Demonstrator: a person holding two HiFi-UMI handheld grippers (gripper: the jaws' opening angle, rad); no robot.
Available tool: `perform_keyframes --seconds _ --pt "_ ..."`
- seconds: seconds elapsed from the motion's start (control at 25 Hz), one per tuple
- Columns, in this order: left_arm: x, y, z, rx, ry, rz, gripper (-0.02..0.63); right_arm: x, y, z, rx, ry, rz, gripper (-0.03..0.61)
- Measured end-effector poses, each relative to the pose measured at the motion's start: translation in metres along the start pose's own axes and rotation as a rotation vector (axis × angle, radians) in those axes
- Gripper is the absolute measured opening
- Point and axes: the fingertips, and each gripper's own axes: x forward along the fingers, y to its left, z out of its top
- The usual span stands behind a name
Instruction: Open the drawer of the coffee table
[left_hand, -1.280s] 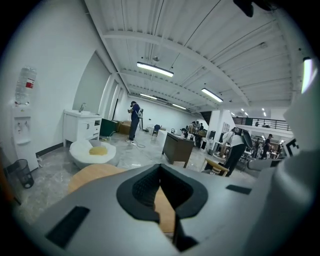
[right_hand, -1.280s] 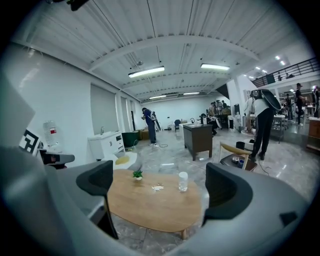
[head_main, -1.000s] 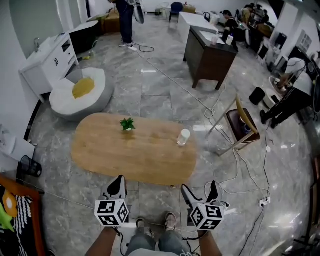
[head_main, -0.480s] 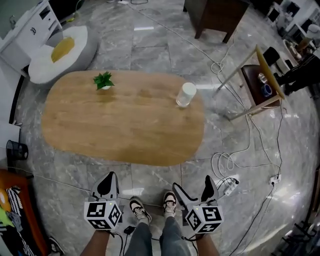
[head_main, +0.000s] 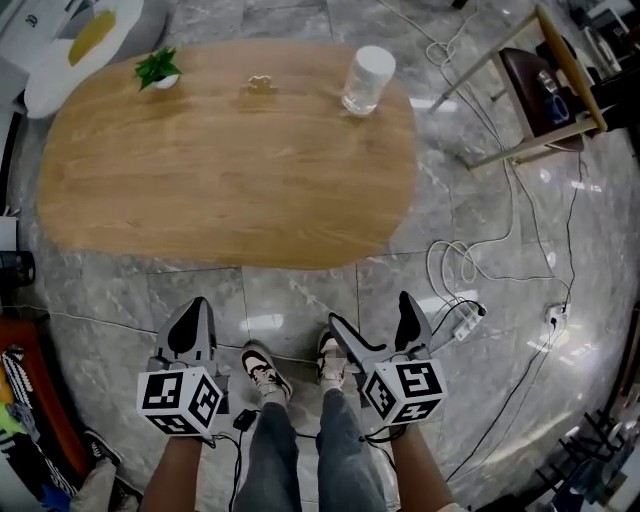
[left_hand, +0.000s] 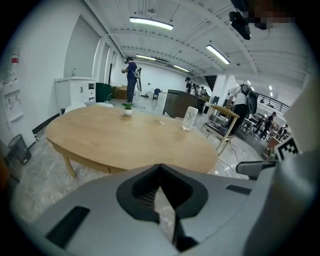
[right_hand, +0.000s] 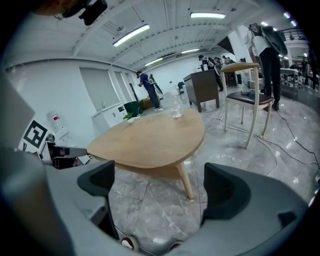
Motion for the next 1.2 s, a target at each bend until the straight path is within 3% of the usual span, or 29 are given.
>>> perform_keyframes --seconds 0.44,0.68,1.2 --pt "0.018 0.0 -0.021 -0.029 0.036 0.038 -0.009 0.071 -0.03 -0.044 -0.202 0.121 0.133 0.525" --pt "0.025 0.005 -0.037 -0.101 0.048 0.085 -0.008 0.1 -0.037 -0.057 -0.284 0.174 0.204 0.496" --pt "0.026 0.015 -0.057 -0.176 0.049 0.146 -0.009 0.142 -0.02 -0.057 -0.44 0.202 0.346 0.479"
